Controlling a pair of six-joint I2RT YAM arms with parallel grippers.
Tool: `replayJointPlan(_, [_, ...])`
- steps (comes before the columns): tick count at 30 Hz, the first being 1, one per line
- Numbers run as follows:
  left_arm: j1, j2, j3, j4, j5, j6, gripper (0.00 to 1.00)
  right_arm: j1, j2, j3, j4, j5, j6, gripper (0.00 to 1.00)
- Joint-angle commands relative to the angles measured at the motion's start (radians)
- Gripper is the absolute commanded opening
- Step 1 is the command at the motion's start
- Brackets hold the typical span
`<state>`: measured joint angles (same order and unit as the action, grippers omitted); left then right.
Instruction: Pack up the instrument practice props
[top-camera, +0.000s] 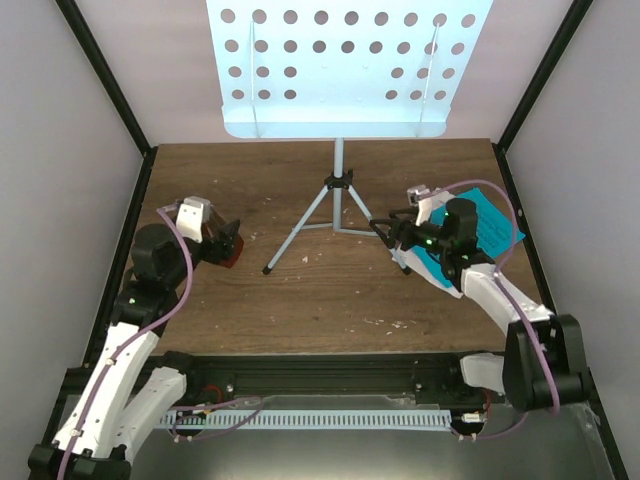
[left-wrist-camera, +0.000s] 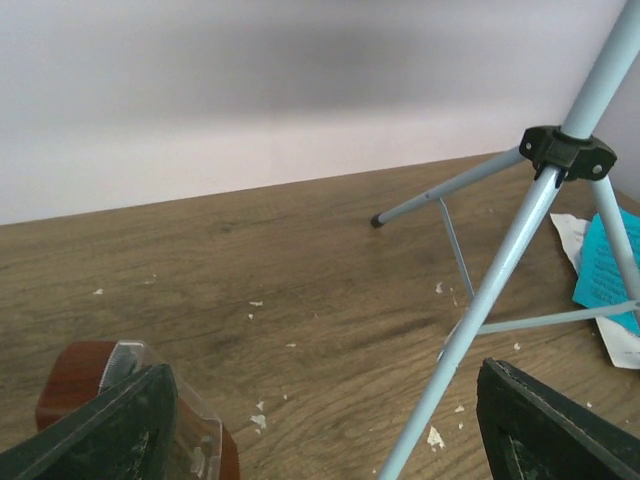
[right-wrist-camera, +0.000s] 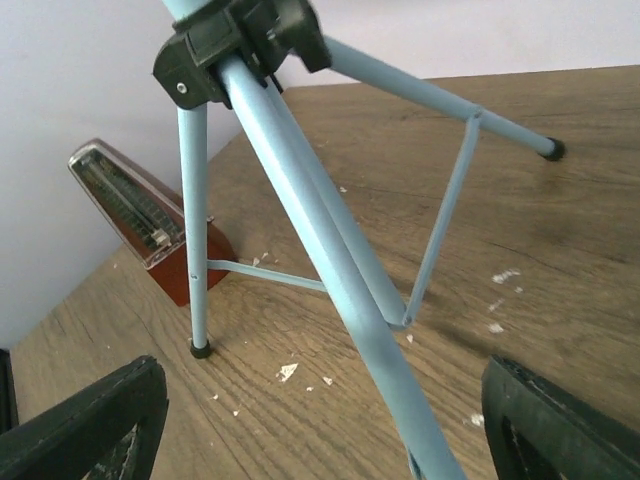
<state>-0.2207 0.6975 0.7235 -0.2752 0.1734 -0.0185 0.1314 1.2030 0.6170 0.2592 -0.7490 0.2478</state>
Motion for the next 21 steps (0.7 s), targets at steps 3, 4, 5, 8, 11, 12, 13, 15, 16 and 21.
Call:
replayJointPlan(3, [-0.014,0.007,-0.001,-0.017,-0.012,0.019,0.82,0.062,0.164,0.156,0.033,0.030,-0.207,0.85])
replayJointPlan(4, [-0.014,0.007,-0.002,-0.018,-0.013,0.021,0.82,0.063,0.189,0.172,0.039,0.034,-0.224,0.85])
replayJointPlan(5, [-0.015,0.007,-0.003,-0.018,-0.015,0.021,0.82,0.063,0.217,0.193,0.040,0.034,-0.242,0.84])
replayJointPlan(8, [-0.017,0.009,-0.002,-0.017,-0.018,0.022,0.82,0.066,0.300,0.260,0.014,0.015,-0.283,0.78])
replayJointPlan(11, [-0.016,0.011,-0.002,-0.018,-0.018,0.025,0.82,0.073,0.339,0.285,0.021,-0.034,-0.313,0.71])
replayJointPlan(12, [-0.017,0.012,-0.001,-0.017,-0.018,0.022,0.82,0.077,0.348,0.290,0.022,-0.047,-0.320,0.68])
replayJointPlan(13, [-0.016,0.013,-0.001,-0.016,-0.017,0.023,0.82,0.083,0.357,0.295,0.020,-0.060,-0.326,0.66])
replayJointPlan(15, [-0.016,0.013,-0.001,-0.016,-0.014,0.022,0.82,0.095,0.374,0.308,0.008,-0.080,-0.341,0.61])
replayJointPlan(16, [-0.017,0.015,-0.001,-0.016,-0.014,0.023,0.82,0.102,0.381,0.313,0.004,-0.085,-0.345,0.58])
replayJointPlan(21, [-0.016,0.014,0.001,-0.018,-0.014,0.023,0.82,0.124,0.374,0.296,0.026,-0.075,-0.343,0.32])
